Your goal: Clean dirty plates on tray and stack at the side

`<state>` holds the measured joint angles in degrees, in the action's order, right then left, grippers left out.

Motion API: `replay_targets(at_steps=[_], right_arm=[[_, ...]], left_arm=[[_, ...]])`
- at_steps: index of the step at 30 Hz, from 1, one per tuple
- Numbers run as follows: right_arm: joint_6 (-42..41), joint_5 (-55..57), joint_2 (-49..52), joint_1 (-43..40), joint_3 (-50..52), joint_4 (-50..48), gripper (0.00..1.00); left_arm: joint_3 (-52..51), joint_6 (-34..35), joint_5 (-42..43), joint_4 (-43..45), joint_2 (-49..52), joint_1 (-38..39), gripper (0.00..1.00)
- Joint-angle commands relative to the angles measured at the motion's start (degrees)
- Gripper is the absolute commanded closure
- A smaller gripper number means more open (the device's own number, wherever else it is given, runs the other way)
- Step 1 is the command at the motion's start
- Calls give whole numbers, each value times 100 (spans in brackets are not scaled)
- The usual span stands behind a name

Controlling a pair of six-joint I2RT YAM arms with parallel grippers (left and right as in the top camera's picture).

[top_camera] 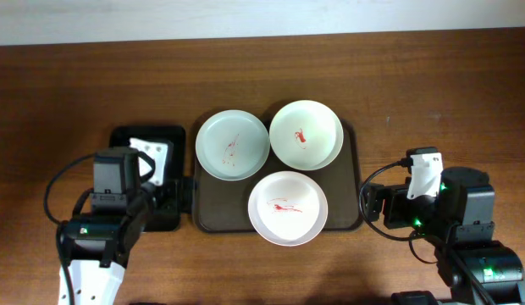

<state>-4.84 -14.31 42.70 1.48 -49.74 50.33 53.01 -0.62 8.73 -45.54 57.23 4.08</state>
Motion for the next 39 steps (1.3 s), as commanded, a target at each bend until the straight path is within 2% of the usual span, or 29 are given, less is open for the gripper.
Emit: replay_targets(at_steps=[1,4,9,12,15,20,24,26,30,34,39], right_arm=[[-52,-181,7,-37,-140,9,1],[-52,-179,7,-37,-140,-2,1],[-52,-179,7,-37,-140,24,0],[-52,-179,7,-37,-138,31,2],[-52,-179,7,-37,-140,31,4],[-52,-179,7,-37,-138,33,4],[-52,-179,4,-37,-140,33,4],[-52,-179,7,-37,-138,31,4],[-52,-177,7,-37,-138,31,4],[-52,-179,42,-37,-138,48,4],[-52,-260,404,-37,-138,44,4]], left_arm=[[105,608,-979,352,20,-74,1],[105,678,-1613,354,426,-553,0],[105,645,-1475,487,1720,-1099,0],[105,245,-1093,846,2734,-1187,1],[105,251,-1104,931,3436,-1187,6],[105,249,-1130,1261,3856,-1202,7],[103,249,-1130,1467,3875,-1202,47],[103,251,-1128,1386,3895,-1202,71],[103,254,-1123,1176,3901,-1182,100],[212,251,-1021,863,3810,-1169,100],[649,254,-544,420,3206,-1169,100]])
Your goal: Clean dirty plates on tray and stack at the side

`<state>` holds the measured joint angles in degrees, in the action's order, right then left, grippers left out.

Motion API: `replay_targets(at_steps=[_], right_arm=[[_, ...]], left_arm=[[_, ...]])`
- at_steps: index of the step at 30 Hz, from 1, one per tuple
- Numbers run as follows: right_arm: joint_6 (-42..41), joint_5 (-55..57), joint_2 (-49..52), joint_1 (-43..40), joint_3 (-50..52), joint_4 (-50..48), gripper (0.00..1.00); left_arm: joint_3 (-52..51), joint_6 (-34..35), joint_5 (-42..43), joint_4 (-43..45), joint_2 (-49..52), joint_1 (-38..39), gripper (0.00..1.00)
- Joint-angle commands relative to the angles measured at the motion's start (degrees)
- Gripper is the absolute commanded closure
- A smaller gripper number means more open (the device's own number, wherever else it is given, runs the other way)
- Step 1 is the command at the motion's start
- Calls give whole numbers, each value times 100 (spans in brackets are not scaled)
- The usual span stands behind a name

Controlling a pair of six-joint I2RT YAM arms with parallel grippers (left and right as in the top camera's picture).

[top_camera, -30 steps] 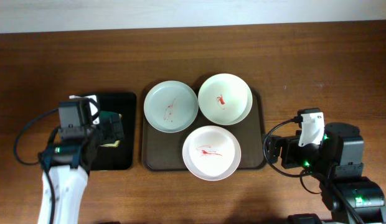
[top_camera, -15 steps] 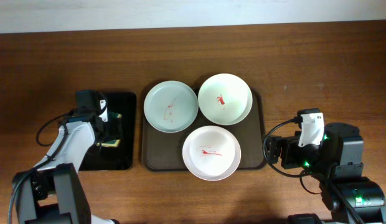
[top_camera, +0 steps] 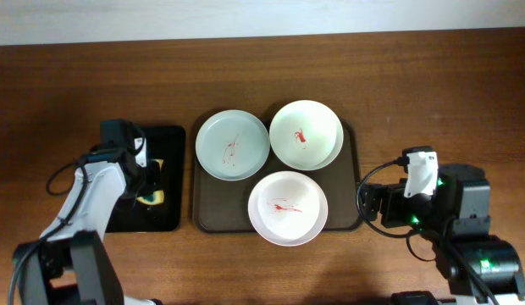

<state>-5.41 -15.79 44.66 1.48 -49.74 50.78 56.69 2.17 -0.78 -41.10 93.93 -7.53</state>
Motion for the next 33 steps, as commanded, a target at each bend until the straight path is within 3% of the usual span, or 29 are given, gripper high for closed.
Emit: replay_targets(at_steps=[1,4,6,8,11,14,17,22,24,28,33], right_arm=[[4,-184,343,-37,-138,-2,4],[7,-232,920,-37,-138,-4,4],[39,-424,1412,-35,-138,-26,5],[68,-494,1873,-24,-138,-68,7],[66,-938,2706,-26,-138,-216,11],[70,-953,3322,-2,-138,-363,13],[68,-946,3742,323,-138,-621,14],[28,-645,4256,885,-138,-907,27],[0,-625,4535,1014,-133,-916,30],[0,-625,4898,1047,-133,-929,44],[2,-673,4927,1051,-133,-927,64]], left_arm=[[280,-22,522,-120,-494,-9,100],[-111,-22,553,-116,-474,-9,100],[-470,-24,553,107,-476,-9,79],[-691,-24,553,273,-474,-9,50],[-894,-24,553,651,-474,-9,37],[-905,-24,553,822,-470,-9,31],[-907,-24,553,920,-466,-9,42],[-938,-24,553,925,-280,-9,50],[-966,-24,553,918,-138,-9,66],[-966,-24,553,940,-107,-9,100],[-625,-24,555,520,-232,-11,100]])
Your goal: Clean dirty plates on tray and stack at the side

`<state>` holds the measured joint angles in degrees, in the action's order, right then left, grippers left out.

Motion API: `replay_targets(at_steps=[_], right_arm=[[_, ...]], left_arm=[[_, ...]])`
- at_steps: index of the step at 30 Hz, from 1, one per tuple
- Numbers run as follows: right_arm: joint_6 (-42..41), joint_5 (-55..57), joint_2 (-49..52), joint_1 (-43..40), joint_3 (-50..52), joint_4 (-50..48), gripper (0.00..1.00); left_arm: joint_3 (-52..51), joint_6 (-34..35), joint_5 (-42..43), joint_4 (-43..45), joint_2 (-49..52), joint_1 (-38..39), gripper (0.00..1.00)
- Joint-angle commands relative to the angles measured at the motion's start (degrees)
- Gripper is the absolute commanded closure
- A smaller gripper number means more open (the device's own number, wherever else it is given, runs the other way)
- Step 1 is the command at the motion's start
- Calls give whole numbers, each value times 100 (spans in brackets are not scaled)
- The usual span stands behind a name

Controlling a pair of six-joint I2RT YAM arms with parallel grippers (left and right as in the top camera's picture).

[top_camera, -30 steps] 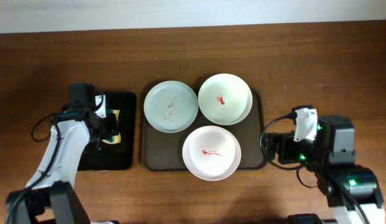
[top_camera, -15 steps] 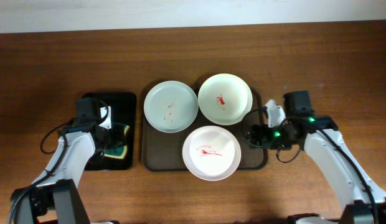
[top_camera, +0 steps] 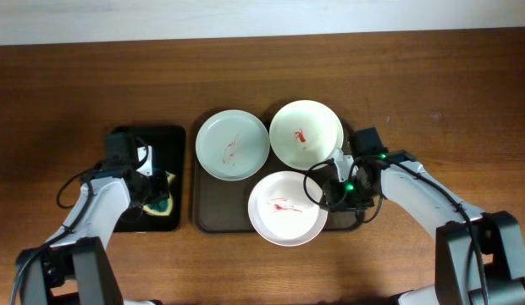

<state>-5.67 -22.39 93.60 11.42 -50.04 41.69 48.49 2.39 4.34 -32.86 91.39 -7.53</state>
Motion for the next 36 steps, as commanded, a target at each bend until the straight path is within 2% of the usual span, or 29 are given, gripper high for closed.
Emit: replay_targets(at_steps=[1,5,11,13,23,28,33,36], right_arm=[[28,-13,33,59,-103,-17,68],[28,-13,33,59,-103,-20,82],[28,-13,33,59,-103,-15,82],[28,-13,31,57,-103,-15,83],[28,-13,31,57,-103,-17,85],[28,-13,31,59,-103,-48,81],[28,-13,31,59,-103,-68,94],[28,-13,31,59,-103,-79,96]], left_arm=[[297,-46,50,-411,-42,-9,100],[503,-46,387,-581,-404,-9,100],[485,-24,378,-656,-372,229,100],[485,269,-81,-544,-297,396,100],[487,660,81,-267,140,1198,100],[767,656,-94,-525,138,1209,100],[1668,658,-319,-1346,-4,1209,100],[1856,656,-332,-1366,-170,1209,100]])
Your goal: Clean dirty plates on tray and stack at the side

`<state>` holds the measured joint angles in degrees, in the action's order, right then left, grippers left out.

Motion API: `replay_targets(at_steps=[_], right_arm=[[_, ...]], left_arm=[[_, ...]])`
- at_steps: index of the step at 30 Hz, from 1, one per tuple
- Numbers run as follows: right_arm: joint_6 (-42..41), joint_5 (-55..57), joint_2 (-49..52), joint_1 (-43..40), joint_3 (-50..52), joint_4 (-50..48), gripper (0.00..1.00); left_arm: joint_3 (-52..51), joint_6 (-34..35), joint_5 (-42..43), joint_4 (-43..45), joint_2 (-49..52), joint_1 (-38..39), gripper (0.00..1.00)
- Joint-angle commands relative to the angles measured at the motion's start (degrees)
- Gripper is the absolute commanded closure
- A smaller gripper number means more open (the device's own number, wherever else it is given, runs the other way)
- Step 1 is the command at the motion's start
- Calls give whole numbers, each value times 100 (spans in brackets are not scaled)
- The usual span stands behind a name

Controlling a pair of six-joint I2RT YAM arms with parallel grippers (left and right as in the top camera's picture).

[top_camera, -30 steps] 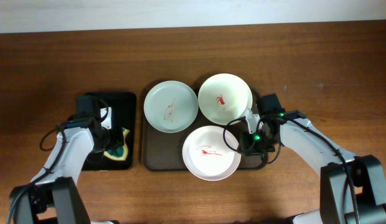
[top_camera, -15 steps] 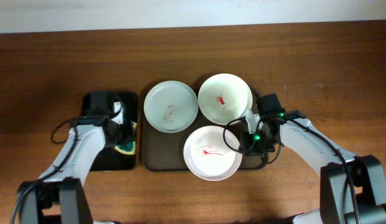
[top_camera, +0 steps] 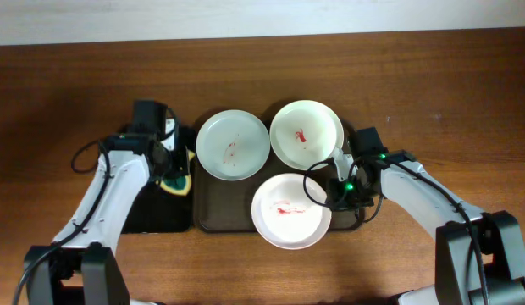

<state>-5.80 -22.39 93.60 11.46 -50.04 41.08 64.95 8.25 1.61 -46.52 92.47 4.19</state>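
Three plates with red smears lie on the brown tray (top_camera: 213,213): a pale green plate (top_camera: 233,146) at the back left, another pale green plate (top_camera: 306,135) at the back right, and a white plate (top_camera: 290,212) at the front. My left gripper (top_camera: 172,169) is shut on a yellow-green sponge (top_camera: 177,180), just left of the tray's edge. The right gripper (top_camera: 334,185) is closed over the white plate's right rim, and that plate juts slightly past the tray's front edge.
A black sponge tray (top_camera: 157,216) lies left of the brown tray, under my left arm. Bare wooden table (top_camera: 432,93) surrounds both trays, with a pale wall edge along the back.
My left gripper, with the sponge, moved from over the black tray up and right to the brown tray's left edge. The white plate sits slightly further right and forward; the right gripper remains at its rim.
Both arms began pulled back near the front, with a sponge lying in the black tray. Then the left gripper was down at the sponge. After that it held the sponge while the right gripper was at the white plate's rim. Now the sponge is beside the plates.
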Motion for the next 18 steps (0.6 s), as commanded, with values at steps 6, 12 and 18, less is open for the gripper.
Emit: replay_targets(at_steps=[6,12,18], right_arm=[[42,-9,31,52,-103,-31,96],[42,-9,31,52,-103,-44,96],[42,-9,31,52,-103,-46,96]], left_arm=[[210,74,-796,197,-343,44,100],[210,72,-1668,448,-348,44,100],[210,72,-1665,446,-348,44,100]])
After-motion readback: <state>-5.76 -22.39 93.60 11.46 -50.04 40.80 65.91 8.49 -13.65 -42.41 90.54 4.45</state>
